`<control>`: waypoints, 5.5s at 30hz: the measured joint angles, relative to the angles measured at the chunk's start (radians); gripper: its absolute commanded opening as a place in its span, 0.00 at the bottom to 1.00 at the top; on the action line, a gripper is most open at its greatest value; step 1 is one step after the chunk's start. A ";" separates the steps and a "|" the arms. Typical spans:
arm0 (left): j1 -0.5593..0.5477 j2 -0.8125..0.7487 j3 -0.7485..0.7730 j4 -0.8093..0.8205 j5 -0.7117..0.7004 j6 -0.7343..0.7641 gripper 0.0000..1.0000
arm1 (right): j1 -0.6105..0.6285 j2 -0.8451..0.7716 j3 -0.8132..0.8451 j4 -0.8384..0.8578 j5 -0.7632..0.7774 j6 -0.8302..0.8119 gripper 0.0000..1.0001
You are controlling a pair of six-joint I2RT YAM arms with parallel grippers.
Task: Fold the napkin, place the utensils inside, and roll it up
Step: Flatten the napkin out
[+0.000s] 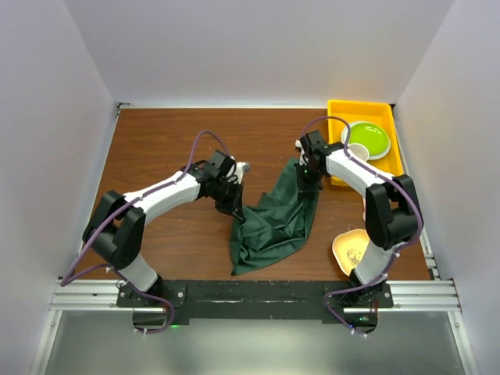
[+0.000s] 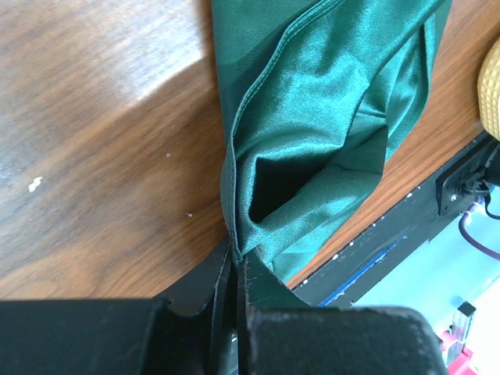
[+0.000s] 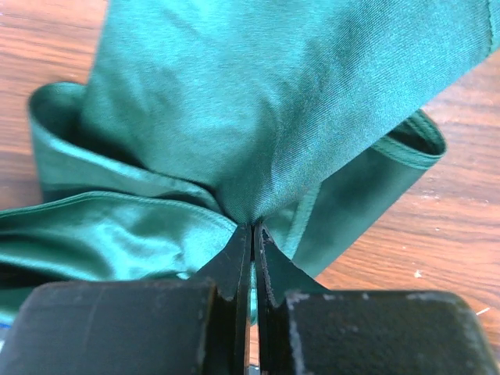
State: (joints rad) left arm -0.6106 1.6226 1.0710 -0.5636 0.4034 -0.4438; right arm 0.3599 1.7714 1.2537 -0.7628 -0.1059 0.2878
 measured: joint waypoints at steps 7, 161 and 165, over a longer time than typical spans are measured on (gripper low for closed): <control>0.084 0.018 0.107 -0.064 -0.069 -0.010 0.00 | 0.000 0.098 0.256 -0.034 -0.074 0.023 0.00; 0.403 -0.057 -0.025 0.035 -0.237 -0.142 0.37 | -0.011 0.026 0.217 -0.145 -0.010 0.039 0.79; 0.372 0.150 0.068 0.083 -0.210 -0.127 0.31 | -0.020 0.163 0.347 -0.142 0.017 0.032 0.71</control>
State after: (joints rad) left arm -0.2382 1.7721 1.1385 -0.4808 0.1936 -0.5713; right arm 0.3401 1.9347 1.6005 -0.9047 -0.0887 0.3195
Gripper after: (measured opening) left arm 0.334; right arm 0.761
